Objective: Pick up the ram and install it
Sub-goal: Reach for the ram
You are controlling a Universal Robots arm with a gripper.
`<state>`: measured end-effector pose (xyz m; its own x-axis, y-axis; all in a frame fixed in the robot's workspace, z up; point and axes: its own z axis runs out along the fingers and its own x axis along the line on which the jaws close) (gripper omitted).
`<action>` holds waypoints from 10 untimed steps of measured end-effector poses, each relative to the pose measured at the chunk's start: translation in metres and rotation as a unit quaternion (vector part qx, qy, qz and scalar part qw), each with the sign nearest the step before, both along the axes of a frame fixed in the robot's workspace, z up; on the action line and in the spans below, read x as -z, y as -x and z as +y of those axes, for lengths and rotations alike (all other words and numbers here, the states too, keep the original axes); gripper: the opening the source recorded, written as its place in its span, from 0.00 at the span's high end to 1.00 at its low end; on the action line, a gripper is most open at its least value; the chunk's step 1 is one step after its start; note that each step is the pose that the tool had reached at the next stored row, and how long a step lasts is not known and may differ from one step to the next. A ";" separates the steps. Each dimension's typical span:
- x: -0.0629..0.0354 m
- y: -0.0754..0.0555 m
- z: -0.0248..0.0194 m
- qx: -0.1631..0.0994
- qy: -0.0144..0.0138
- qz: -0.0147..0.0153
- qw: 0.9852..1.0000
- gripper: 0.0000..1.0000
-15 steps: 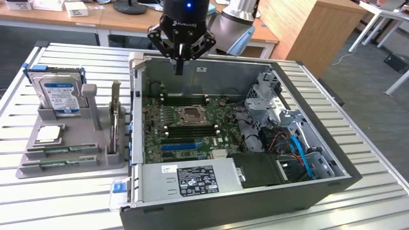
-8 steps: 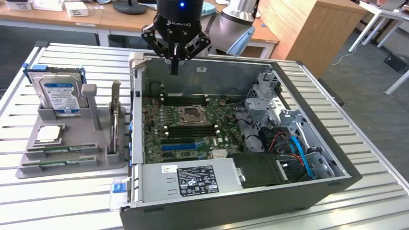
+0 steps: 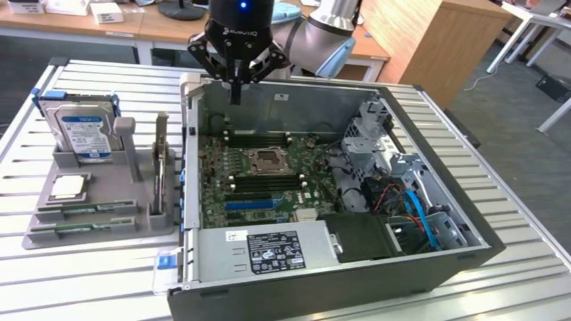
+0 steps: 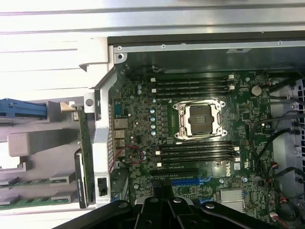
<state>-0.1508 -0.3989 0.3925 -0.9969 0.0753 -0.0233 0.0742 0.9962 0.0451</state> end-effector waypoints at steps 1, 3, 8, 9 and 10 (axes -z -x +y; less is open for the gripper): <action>0.0000 0.001 0.0000 0.000 0.000 0.000 1.000 0.89; 0.0000 0.004 0.0000 0.000 0.000 0.000 1.000 0.89; 0.0001 0.013 0.0000 0.000 0.000 0.000 1.000 0.89; 0.0001 0.015 0.0000 0.000 0.000 0.000 1.000 0.89; 0.0001 0.017 0.0000 0.000 0.000 0.000 1.000 0.89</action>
